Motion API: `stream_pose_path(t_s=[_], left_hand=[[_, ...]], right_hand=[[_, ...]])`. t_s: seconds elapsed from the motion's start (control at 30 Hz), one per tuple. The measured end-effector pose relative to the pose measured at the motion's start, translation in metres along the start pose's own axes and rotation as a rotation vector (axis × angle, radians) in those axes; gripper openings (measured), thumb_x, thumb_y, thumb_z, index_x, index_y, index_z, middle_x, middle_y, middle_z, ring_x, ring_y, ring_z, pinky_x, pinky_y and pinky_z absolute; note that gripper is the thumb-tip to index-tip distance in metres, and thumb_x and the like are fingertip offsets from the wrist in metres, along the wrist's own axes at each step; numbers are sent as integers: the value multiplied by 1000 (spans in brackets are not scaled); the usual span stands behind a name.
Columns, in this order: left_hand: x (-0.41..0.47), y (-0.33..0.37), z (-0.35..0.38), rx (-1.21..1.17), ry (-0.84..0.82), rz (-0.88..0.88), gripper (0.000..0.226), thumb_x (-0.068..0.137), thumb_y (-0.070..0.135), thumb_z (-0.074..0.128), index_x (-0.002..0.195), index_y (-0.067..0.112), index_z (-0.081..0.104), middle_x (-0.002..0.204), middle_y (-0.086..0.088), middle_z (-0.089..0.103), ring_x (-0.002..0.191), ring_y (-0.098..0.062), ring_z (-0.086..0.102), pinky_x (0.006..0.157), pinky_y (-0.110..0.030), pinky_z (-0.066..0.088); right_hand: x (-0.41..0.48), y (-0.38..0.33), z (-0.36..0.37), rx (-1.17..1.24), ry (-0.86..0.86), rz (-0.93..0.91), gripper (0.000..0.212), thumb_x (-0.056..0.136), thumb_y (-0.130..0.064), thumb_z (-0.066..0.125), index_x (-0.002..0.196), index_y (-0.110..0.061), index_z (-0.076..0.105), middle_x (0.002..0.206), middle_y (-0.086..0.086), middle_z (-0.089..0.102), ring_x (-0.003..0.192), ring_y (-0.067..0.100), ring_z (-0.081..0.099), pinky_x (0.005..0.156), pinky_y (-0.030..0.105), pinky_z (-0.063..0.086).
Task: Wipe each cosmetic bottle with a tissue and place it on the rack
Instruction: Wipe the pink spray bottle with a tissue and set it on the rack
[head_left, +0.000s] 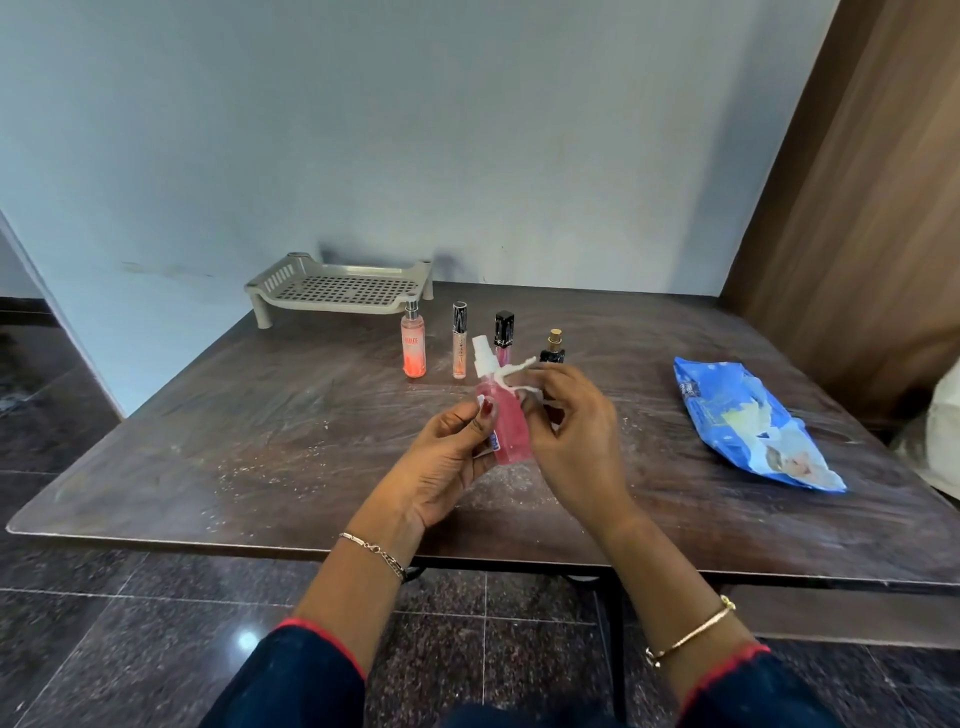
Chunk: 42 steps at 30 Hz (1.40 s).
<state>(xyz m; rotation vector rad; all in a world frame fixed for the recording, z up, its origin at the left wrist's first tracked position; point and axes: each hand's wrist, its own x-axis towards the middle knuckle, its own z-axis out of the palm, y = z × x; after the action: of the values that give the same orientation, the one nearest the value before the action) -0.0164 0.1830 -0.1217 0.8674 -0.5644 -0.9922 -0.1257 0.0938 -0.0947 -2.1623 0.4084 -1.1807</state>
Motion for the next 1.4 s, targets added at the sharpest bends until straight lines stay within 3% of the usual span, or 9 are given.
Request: stream_pose_path(t_s=[0.3, 0.43, 0.6, 0.77, 0.97, 1.17, 1.27, 1.33, 1.4], left_hand=[[1, 4, -6, -188, 134, -29, 46, 77, 14, 61, 120, -2, 57, 102, -12, 69, 81, -16, 69, 63, -26, 58], [-4, 4, 3, -180, 50, -61, 31, 79, 13, 58, 108, 5, 64, 92, -9, 73, 77, -14, 70, 63, -25, 58], [-9, 9, 6, -192, 77, 7, 36, 82, 14, 58, 114, -3, 59, 103, -16, 70, 85, -20, 71, 70, -33, 61], [-8, 9, 1, -308, 150, 28, 30, 97, 13, 47, 121, -2, 57, 109, -21, 68, 91, -27, 69, 75, -37, 57], [-8, 8, 14, -262, 186, -2, 43, 84, 28, 63, 117, 2, 60, 88, -9, 66, 76, -18, 63, 67, -29, 56], [-10, 7, 18, -300, 139, -29, 40, 81, 21, 62, 115, 0, 63, 104, -16, 65, 94, -24, 58, 89, -35, 43], [-13, 6, 20, -327, 108, -40, 31, 83, 24, 58, 102, 3, 71, 102, -16, 67, 93, -23, 59, 84, -31, 42], [-13, 8, 20, -371, 97, -38, 37, 88, 26, 54, 114, 2, 64, 103, -15, 67, 92, -23, 63, 88, -31, 46], [-12, 8, 17, -423, 109, -36, 48, 90, 30, 54, 127, 1, 54, 100, -13, 67, 90, -20, 63, 91, -32, 47]], right_hand=[[-29, 1, 0, -224, -51, -279, 24, 81, 5, 67, 100, -9, 71, 100, -1, 66, 90, 9, 63, 79, 23, 54], [-7, -5, 1, -147, -27, -126, 25, 83, 3, 63, 103, -9, 71, 102, -3, 64, 90, 8, 61, 80, 23, 53], [-6, -7, 0, -7, -50, 10, 29, 83, 5, 62, 103, -15, 72, 102, -7, 65, 92, 2, 61, 79, 12, 50], [-32, 0, -1, -102, -107, -113, 28, 82, 4, 65, 101, -15, 72, 102, -9, 64, 94, 2, 61, 81, 22, 54], [-29, 1, 7, -202, -124, -180, 26, 85, -4, 64, 107, -15, 68, 103, -6, 65, 93, 10, 61, 77, 31, 53], [2, -6, 10, -195, 20, -74, 28, 87, -5, 61, 113, -14, 67, 97, -4, 63, 83, 8, 58, 74, 25, 53], [3, -11, 11, -160, 59, -67, 29, 86, -5, 62, 112, -17, 67, 98, -4, 60, 80, 3, 55, 72, 13, 47], [-6, -12, 13, -178, 27, -123, 31, 84, -4, 64, 111, -17, 67, 95, -4, 56, 79, 2, 53, 70, 9, 46], [-18, -11, 14, -202, -12, -192, 31, 81, -2, 67, 110, -15, 68, 91, -2, 54, 77, 7, 53, 66, 19, 51]])
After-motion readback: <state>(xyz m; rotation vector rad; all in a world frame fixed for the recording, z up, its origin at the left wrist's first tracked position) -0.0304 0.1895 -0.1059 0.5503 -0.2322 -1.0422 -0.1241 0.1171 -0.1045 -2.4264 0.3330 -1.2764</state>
